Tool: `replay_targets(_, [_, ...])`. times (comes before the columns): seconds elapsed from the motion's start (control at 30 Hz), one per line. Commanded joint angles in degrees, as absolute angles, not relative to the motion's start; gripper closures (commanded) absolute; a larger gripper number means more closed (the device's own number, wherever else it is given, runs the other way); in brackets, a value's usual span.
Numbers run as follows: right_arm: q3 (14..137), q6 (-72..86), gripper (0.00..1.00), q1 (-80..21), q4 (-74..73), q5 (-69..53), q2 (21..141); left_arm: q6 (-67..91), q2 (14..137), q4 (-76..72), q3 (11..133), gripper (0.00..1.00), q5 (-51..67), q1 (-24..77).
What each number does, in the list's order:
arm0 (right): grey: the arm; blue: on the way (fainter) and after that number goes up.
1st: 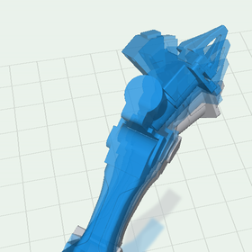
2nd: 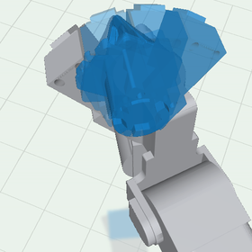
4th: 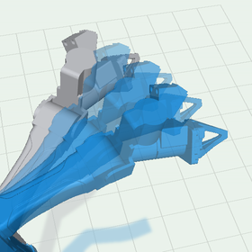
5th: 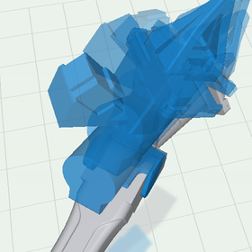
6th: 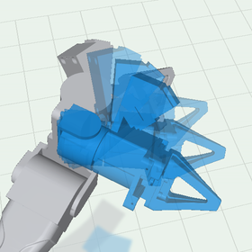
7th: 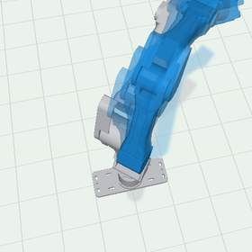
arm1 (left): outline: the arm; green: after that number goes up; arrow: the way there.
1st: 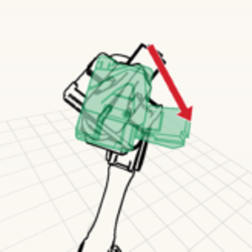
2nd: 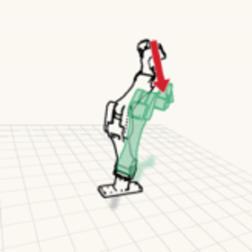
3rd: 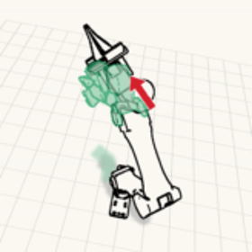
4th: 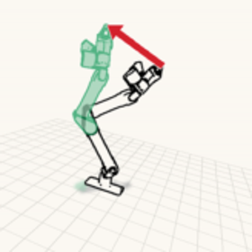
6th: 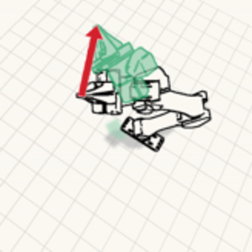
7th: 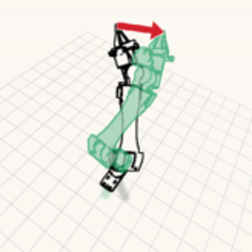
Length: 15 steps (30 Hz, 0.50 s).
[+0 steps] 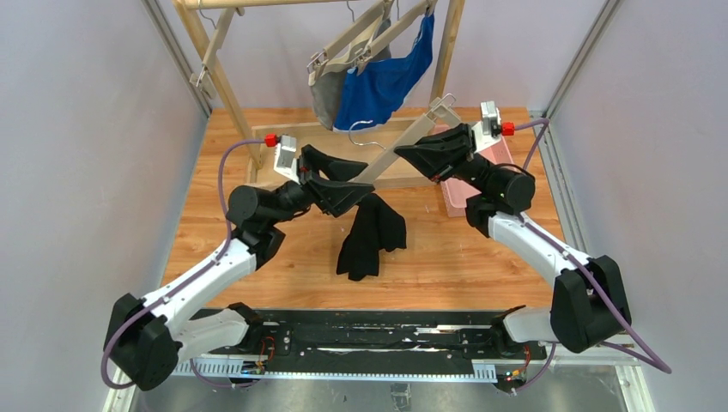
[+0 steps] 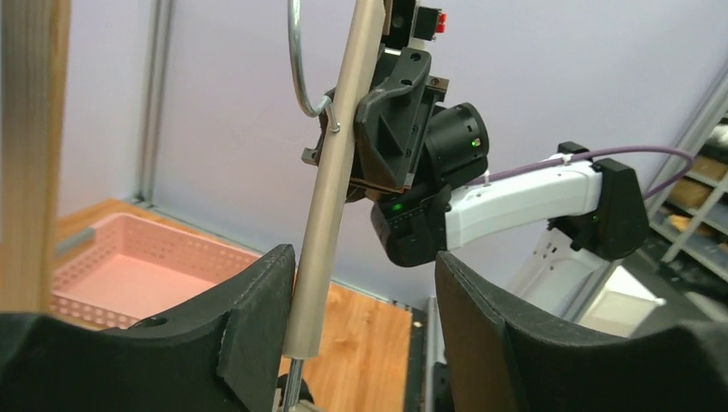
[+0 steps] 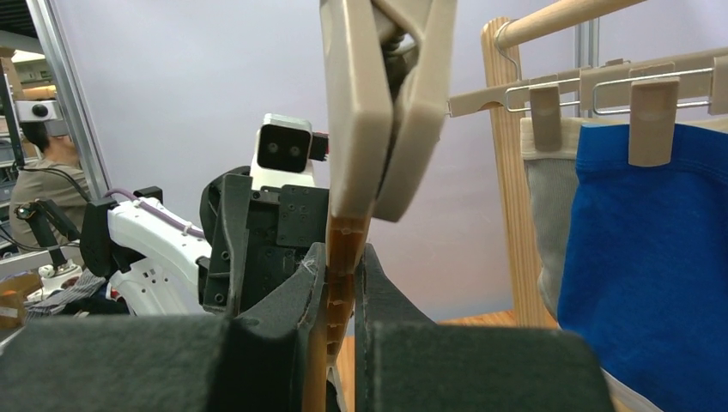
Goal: Remove the underwear clipped to the hanger
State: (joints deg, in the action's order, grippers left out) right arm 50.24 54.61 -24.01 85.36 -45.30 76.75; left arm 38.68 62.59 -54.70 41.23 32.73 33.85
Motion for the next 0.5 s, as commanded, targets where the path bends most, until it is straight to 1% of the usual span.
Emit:
replay_targets(0.0, [51.1, 53.5, 0.99, -24.6, 87.7, -45.5, 73.7, 27.8, 56.8, -42.4, 41.3, 0.37, 32.7, 34.4])
replay_targets(0.07, [51.0, 53.6, 0.99, -24.7, 87.6, -45.5, 73.1, 23.8, 54.6, -36.5, 40.9, 0.33, 31.4, 34.4])
replay_targets(0.17, [50.9, 54.1, 0.99, -24.6, 87.7, -45.7, 72.3, 19.5, 52.0, -30.3, 39.8, 0.32, 28.3, 34.4])
replay_targets(0.27, [50.3, 54.1, 1.00, -24.7, 87.7, -45.4, 71.7, 18.9, 50.8, -30.0, 38.8, 0.31, 27.5, 34.4])
replay_targets(0.4, [50.2, 54.0, 0.99, -24.7, 87.6, -44.9, 71.6, 19.3, 51.6, -30.0, 39.3, 0.31, 29.6, 34.4])
replay_targets(0.47, [50.2, 54.1, 0.99, -24.7, 87.7, -44.7, 71.6, 19.3, 51.6, -30.0, 39.2, 0.35, 29.9, 34.4])
